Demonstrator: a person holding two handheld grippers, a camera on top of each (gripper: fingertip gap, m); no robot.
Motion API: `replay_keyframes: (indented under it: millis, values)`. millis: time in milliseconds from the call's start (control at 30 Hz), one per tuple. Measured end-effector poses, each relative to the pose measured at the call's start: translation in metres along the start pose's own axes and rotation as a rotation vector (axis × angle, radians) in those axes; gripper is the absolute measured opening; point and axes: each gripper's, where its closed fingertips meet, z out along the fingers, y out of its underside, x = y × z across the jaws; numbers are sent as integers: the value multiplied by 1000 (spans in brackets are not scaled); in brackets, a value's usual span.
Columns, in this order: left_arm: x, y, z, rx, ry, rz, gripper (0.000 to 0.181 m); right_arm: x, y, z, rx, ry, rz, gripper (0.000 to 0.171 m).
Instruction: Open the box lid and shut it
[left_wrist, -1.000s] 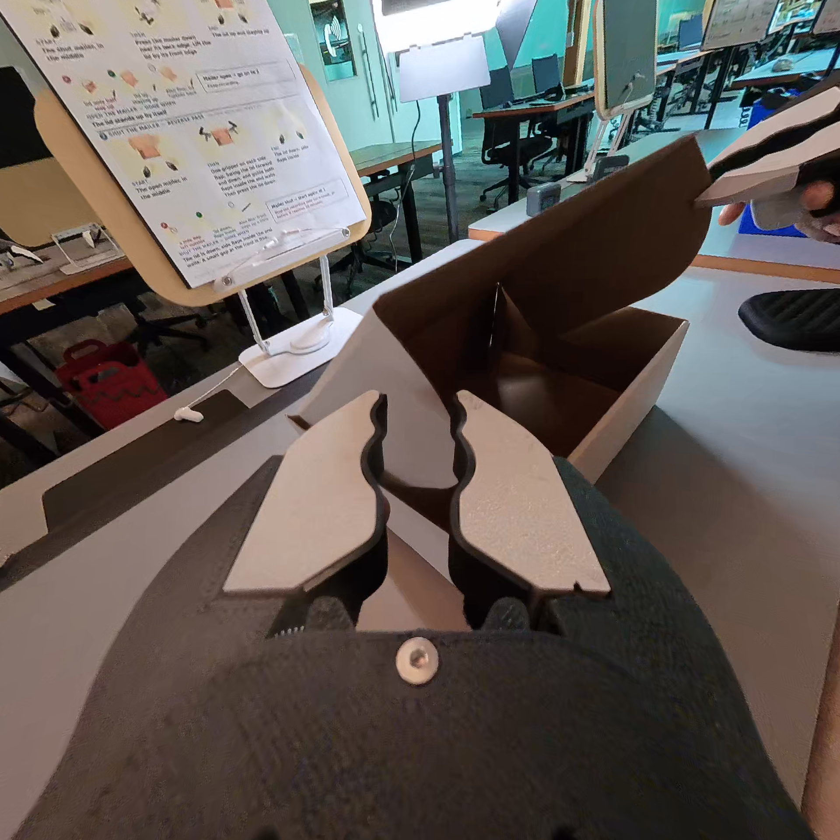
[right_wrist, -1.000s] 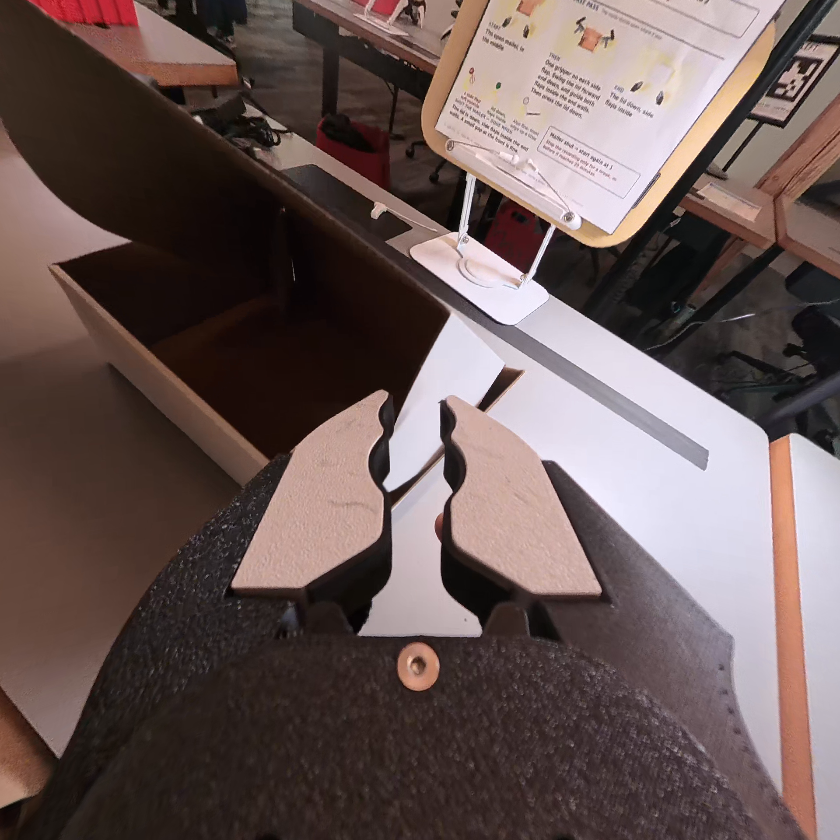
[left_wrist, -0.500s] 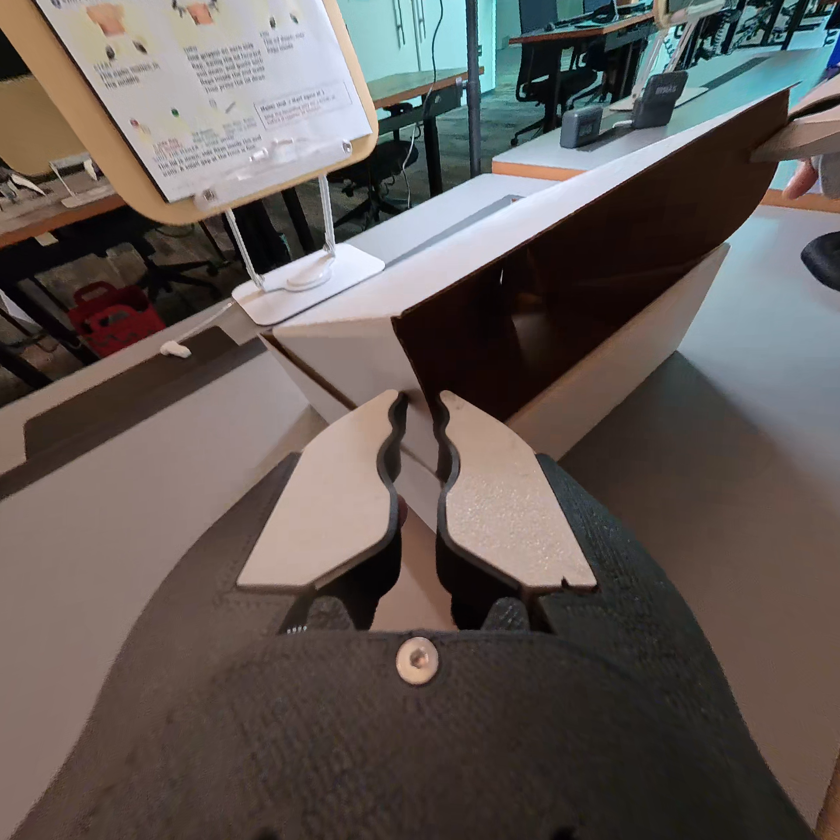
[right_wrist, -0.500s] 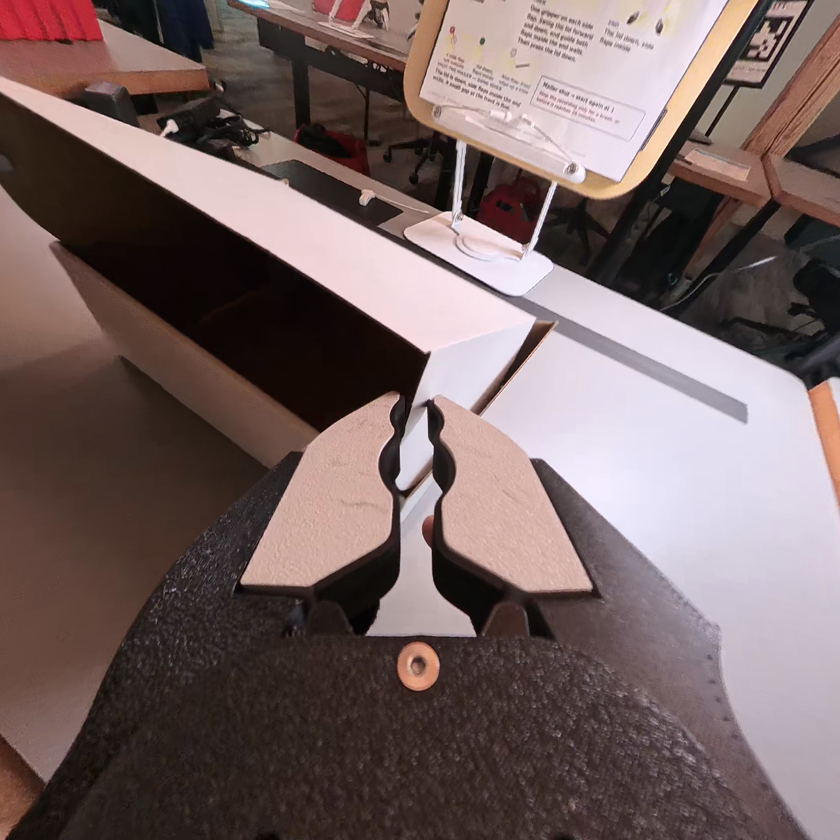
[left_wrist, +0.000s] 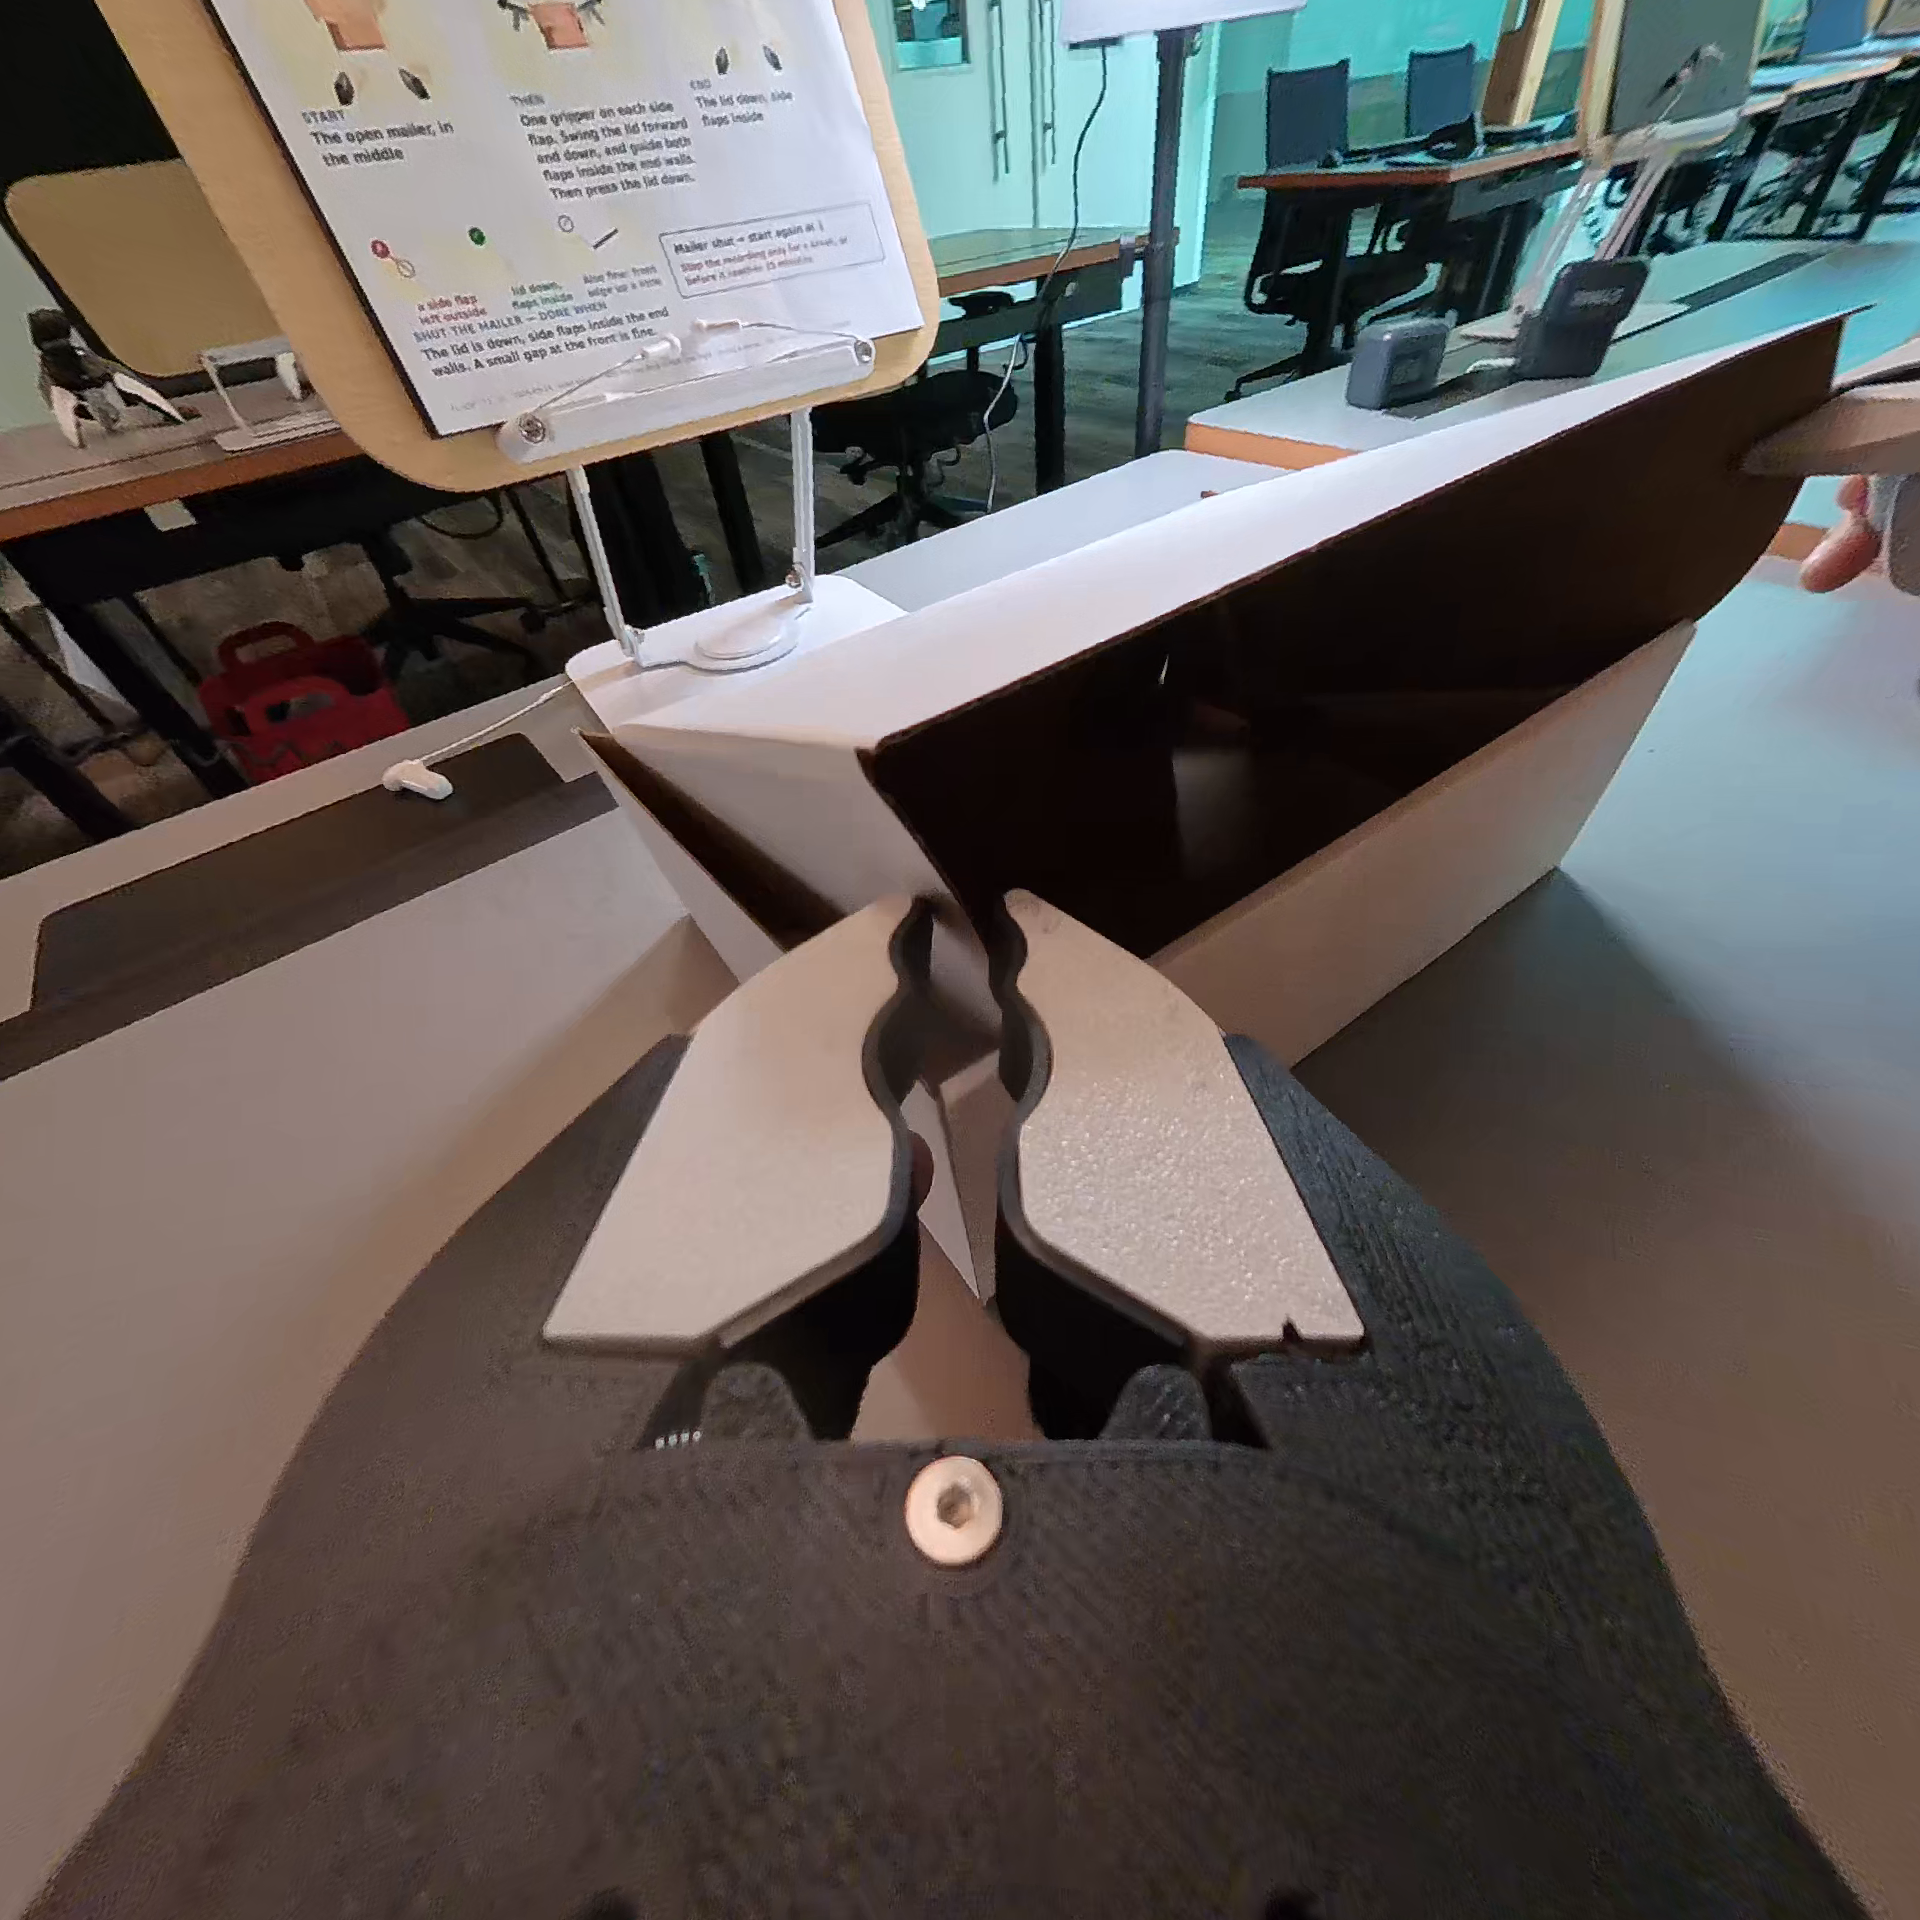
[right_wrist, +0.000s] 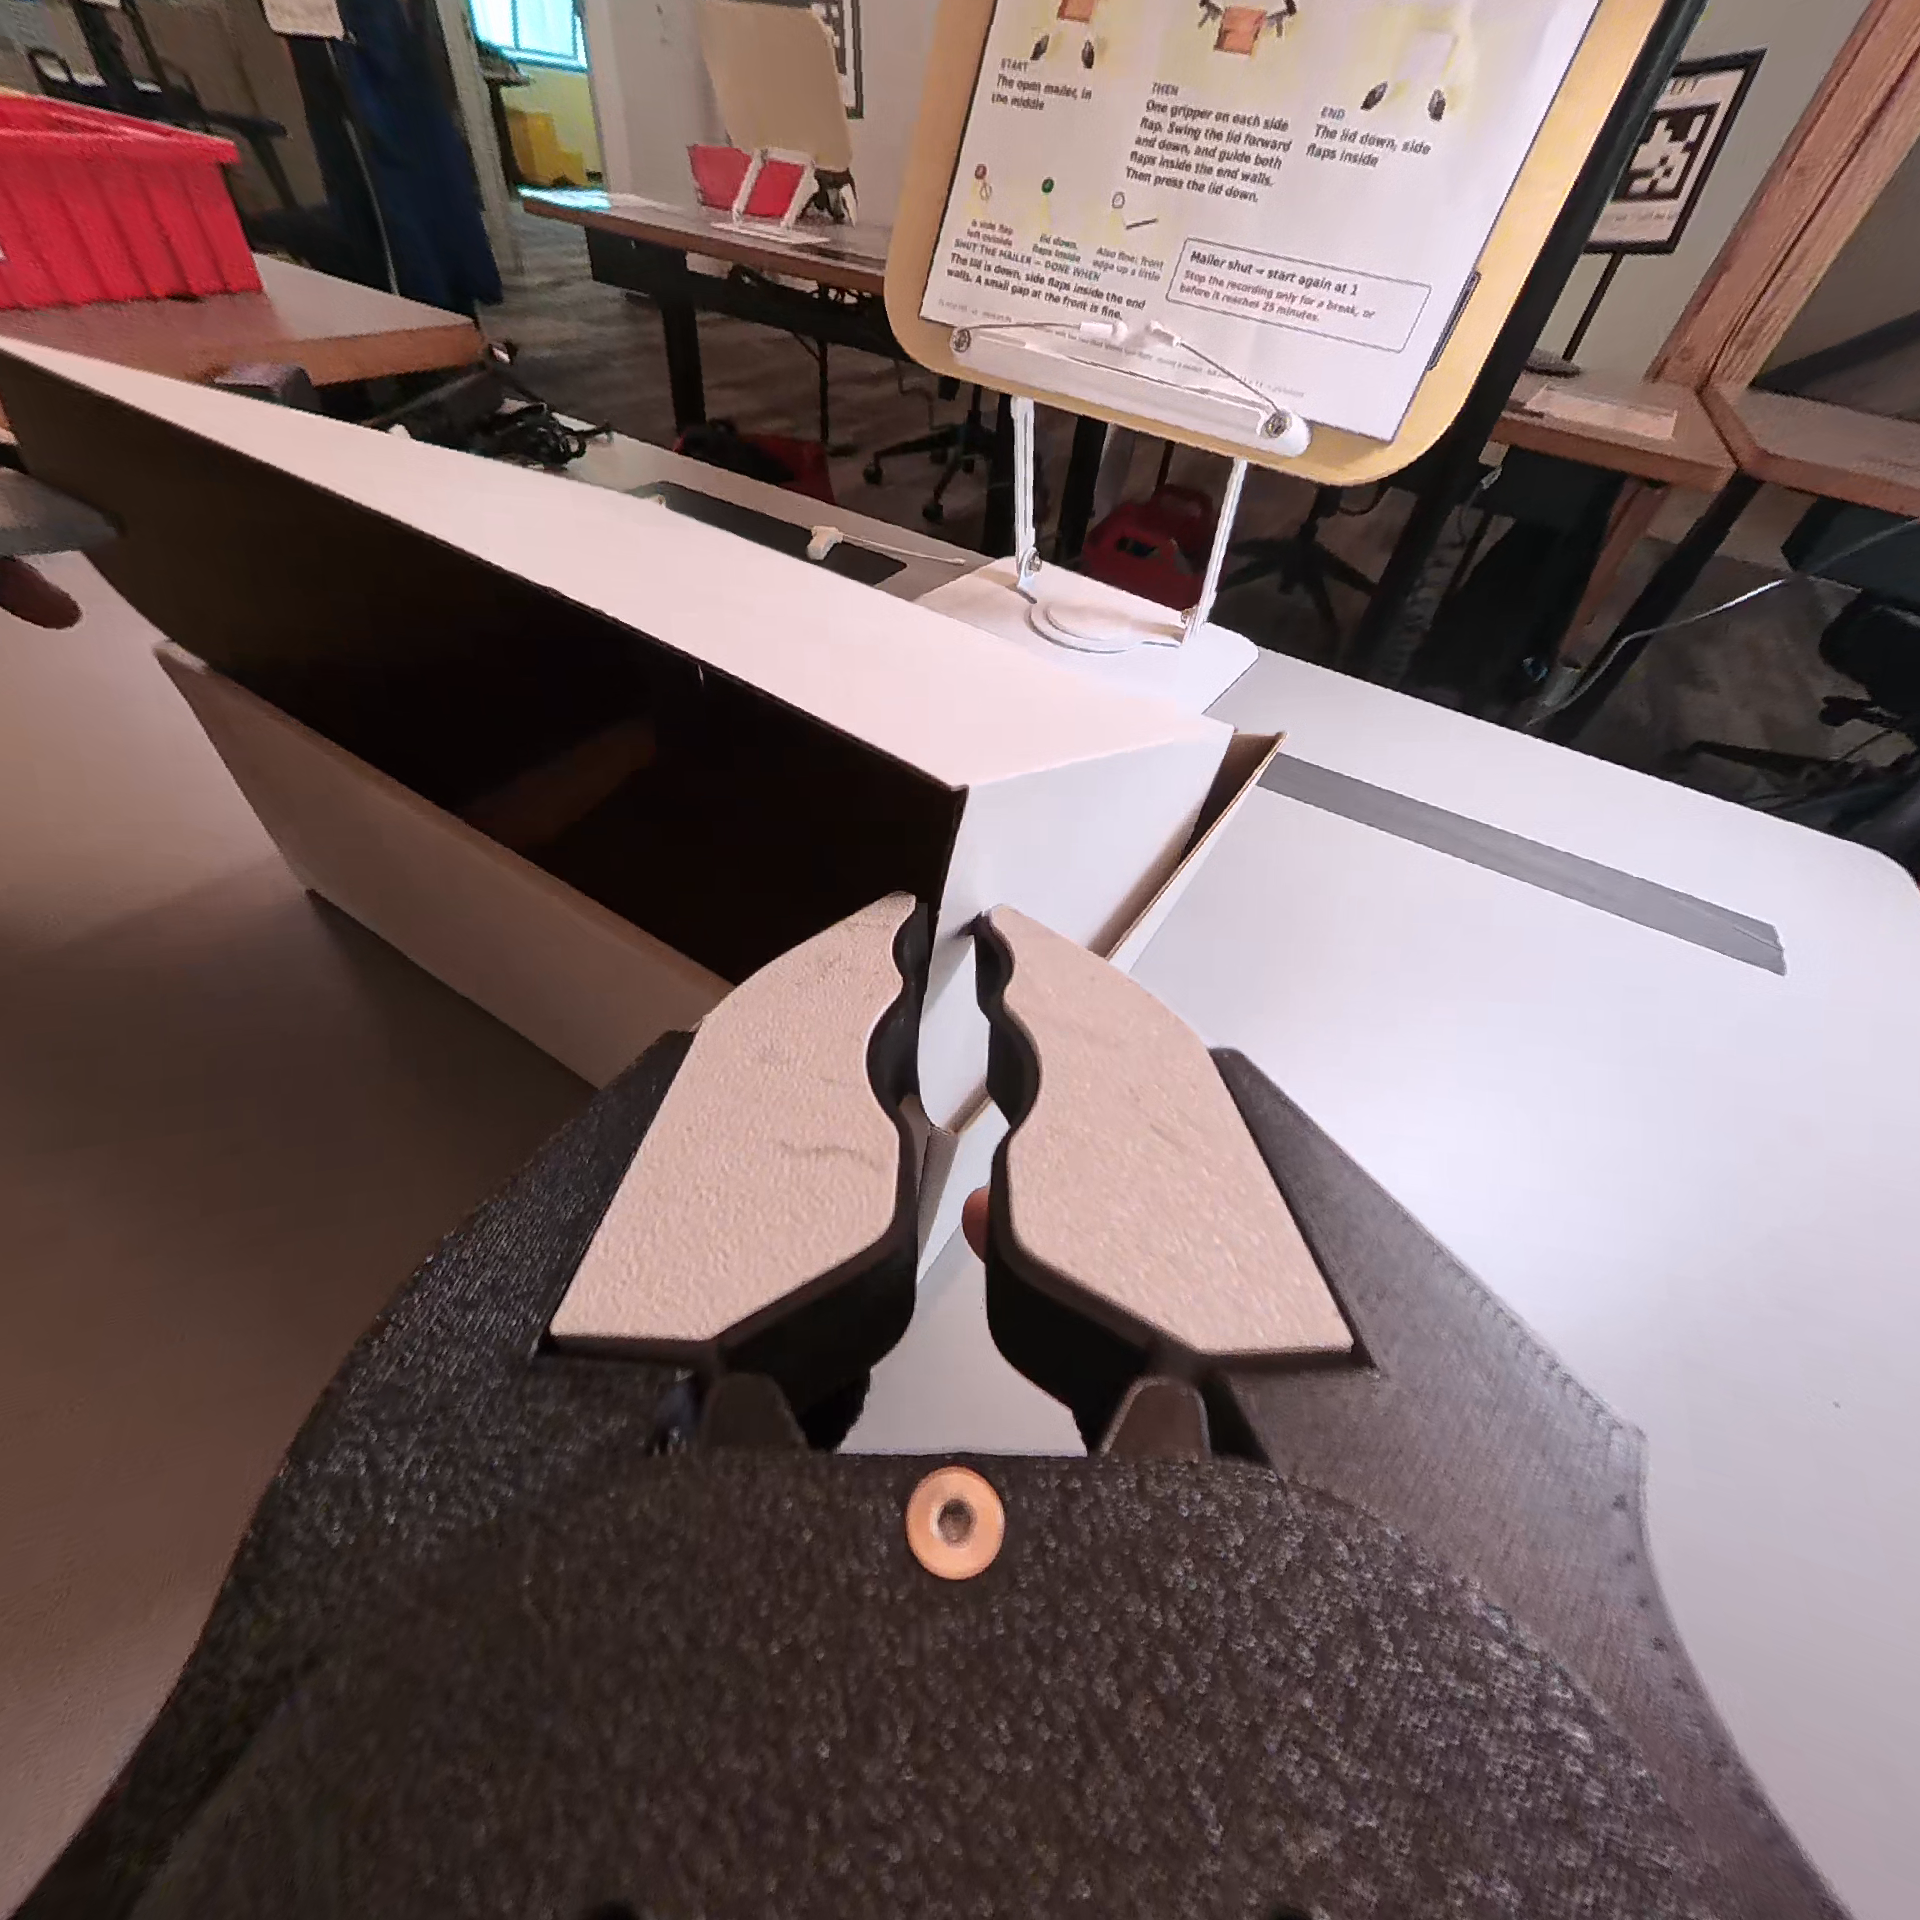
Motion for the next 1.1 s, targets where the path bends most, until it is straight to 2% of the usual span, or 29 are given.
replay_keyframes:
  millis: [233,567,800,1100]
  values:
    - [-3,7,3,-4,2,14,10,3,6,5,63,34,-42,7]
    - [-21,3,-5,-67,-97,207,7,-5,4,6,65,25,-70,7]
    - [-18,22,-2,-96,-146,265,7,-5,5,6,77,30,-78,7]
    - [-16,37,2,-117,-140,245,7,-6,38,16,-40,56,-93,7]
